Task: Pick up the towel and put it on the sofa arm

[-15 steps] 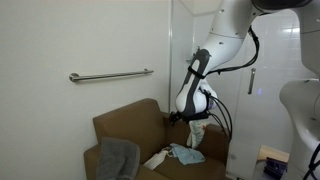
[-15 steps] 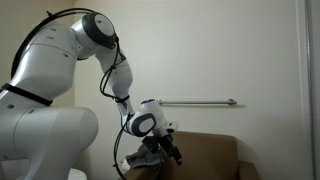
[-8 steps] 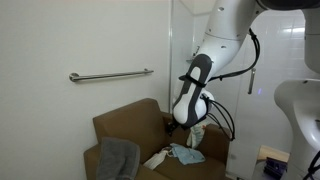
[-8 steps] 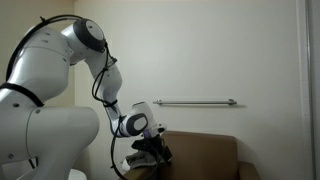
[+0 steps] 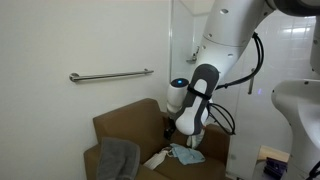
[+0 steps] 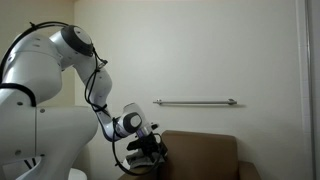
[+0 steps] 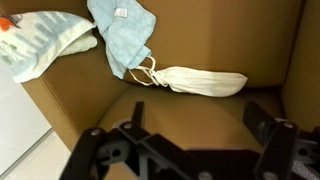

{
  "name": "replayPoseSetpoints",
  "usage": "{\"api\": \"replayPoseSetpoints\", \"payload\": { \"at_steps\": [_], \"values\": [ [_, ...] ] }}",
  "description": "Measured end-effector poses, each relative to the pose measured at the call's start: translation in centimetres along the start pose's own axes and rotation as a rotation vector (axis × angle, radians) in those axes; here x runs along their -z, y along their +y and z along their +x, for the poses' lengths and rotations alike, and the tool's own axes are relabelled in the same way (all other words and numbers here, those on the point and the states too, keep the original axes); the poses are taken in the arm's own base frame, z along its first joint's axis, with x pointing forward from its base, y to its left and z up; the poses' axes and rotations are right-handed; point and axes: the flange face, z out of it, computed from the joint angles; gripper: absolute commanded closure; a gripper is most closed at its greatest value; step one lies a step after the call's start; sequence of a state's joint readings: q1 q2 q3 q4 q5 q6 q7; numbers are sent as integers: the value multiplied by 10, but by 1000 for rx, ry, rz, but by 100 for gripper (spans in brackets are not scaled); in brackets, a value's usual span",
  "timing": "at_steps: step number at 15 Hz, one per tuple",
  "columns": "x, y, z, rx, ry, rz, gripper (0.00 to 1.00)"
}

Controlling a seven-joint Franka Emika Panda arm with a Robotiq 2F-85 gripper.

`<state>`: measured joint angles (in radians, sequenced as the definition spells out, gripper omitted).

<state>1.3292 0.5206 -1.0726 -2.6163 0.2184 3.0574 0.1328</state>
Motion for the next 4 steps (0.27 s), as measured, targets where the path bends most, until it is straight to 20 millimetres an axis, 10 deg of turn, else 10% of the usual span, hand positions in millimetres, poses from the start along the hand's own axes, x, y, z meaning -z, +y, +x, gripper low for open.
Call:
{"api": "replayPoseSetpoints", "payload": {
  "at_steps": [4],
  "values": [
    [1, 3, 2, -2, 2, 0, 0]
  ]
}}
